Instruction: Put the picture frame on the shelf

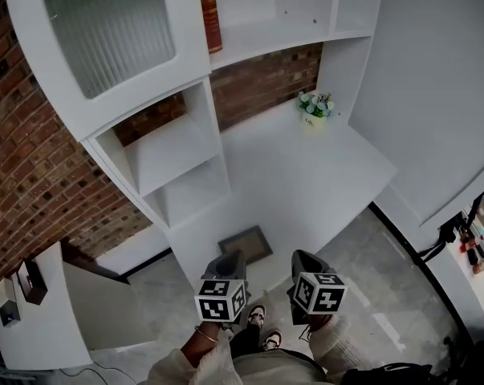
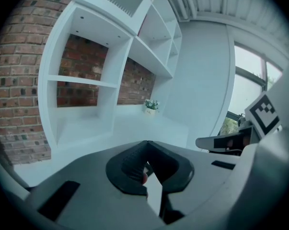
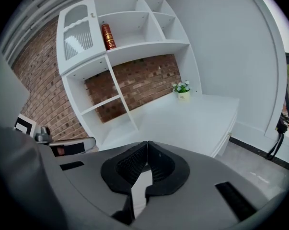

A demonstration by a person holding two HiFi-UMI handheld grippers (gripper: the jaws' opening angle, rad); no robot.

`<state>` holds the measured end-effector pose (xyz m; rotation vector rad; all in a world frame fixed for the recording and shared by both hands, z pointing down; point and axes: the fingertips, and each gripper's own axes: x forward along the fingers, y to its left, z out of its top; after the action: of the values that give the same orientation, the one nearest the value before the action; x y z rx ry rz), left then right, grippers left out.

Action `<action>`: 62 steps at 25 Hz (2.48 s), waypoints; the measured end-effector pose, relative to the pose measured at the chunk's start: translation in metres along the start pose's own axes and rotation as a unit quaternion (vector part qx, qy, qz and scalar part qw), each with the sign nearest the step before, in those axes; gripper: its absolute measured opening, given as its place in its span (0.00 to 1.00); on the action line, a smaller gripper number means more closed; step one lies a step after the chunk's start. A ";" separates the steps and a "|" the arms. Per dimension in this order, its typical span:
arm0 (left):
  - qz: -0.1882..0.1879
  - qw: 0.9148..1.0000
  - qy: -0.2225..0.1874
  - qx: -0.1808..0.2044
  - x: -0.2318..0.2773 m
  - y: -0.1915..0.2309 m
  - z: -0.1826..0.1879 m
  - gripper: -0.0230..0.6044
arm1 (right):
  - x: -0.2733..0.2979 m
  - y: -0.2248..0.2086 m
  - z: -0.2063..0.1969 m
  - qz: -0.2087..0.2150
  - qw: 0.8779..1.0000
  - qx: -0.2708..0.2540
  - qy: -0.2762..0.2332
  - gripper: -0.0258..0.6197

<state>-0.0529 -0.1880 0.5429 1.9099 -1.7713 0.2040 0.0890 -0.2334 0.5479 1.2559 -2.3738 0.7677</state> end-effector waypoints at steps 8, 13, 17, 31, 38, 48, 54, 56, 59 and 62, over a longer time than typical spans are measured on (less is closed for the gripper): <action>-0.043 0.999 0.025 0.006 0.020 0.000 -0.006 0.05 | 0.021 0.002 -0.004 0.003 1.000 0.006 0.016 0.08; -0.046 0.998 0.048 0.017 0.030 0.005 -0.018 0.05 | 0.032 0.000 -0.014 0.001 0.999 0.018 0.031 0.08; -0.054 0.996 0.068 0.020 0.038 0.008 -0.029 0.05 | 0.044 -0.001 -0.023 0.000 0.999 0.025 0.046 0.08; -0.080 0.987 0.135 0.040 0.060 0.017 -0.078 0.26 | 0.076 -0.012 -0.060 -0.008 0.994 0.035 0.102 0.08; -0.072 0.986 0.143 0.043 0.070 0.040 -0.080 0.28 | 0.086 -0.014 -0.073 -0.012 0.992 0.035 0.121 0.08; -0.068 0.983 0.163 0.055 0.097 0.066 -0.072 0.28 | 0.114 -0.020 -0.063 -0.018 0.990 0.040 0.135 0.08; -0.076 0.975 0.182 0.103 0.117 0.075 -0.066 0.30 | 0.133 -0.029 -0.057 -0.024 0.988 0.046 0.143 0.08; -0.083 0.969 0.194 0.127 0.124 0.077 -0.066 0.30 | 0.138 -0.031 -0.054 -0.024 0.988 0.048 0.144 0.08; -0.102 0.958 0.216 0.159 0.133 0.079 -0.070 0.30 | 0.147 -0.033 -0.050 -0.023 0.988 0.047 0.146 0.08; -0.129 0.943 0.243 0.186 0.138 0.079 -0.077 0.30 | 0.153 -0.034 -0.050 -0.022 0.987 0.051 0.148 0.08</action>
<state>-0.0924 -0.2742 0.6916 2.0872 -1.2016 0.8852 0.0365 -0.3178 0.6790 1.1392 -2.0854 0.9963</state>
